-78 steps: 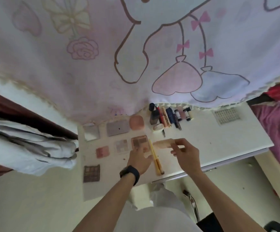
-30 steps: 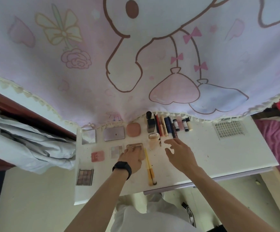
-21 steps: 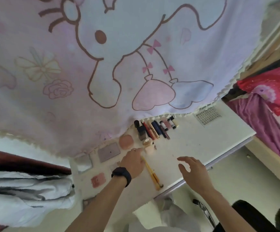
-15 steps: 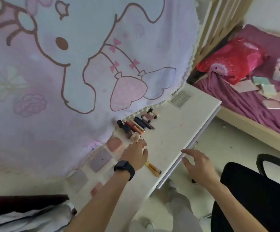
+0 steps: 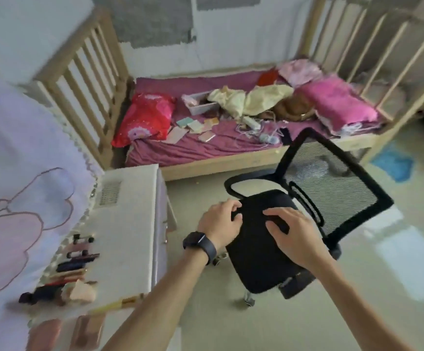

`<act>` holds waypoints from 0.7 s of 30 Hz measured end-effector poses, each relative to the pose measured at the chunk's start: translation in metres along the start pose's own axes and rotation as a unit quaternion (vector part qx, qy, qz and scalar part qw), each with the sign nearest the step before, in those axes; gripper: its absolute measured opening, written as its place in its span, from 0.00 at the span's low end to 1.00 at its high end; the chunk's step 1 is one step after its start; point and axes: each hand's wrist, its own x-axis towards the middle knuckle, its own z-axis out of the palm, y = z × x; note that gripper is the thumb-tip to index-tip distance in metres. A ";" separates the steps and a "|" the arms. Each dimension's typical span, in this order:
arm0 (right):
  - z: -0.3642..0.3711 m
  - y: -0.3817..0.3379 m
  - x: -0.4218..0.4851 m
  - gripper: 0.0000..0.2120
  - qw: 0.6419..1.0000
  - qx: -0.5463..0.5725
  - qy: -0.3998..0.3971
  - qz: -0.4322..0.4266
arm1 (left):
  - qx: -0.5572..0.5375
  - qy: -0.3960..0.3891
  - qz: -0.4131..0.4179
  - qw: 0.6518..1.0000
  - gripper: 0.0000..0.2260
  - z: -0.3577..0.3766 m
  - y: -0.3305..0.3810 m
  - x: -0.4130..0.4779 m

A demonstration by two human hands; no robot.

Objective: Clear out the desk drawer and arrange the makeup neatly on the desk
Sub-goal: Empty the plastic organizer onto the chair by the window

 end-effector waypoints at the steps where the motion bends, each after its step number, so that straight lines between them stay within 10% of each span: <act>1: -0.023 0.019 -0.009 0.12 0.999 -0.010 0.032 0.021 | 0.010 -0.017 0.033 0.999 0.13 0.013 0.031 0.011; 21: -0.473 0.357 -0.310 0.12 0.862 -0.117 0.387 0.305 | -0.013 -0.170 0.436 0.884 0.12 0.311 0.655 0.029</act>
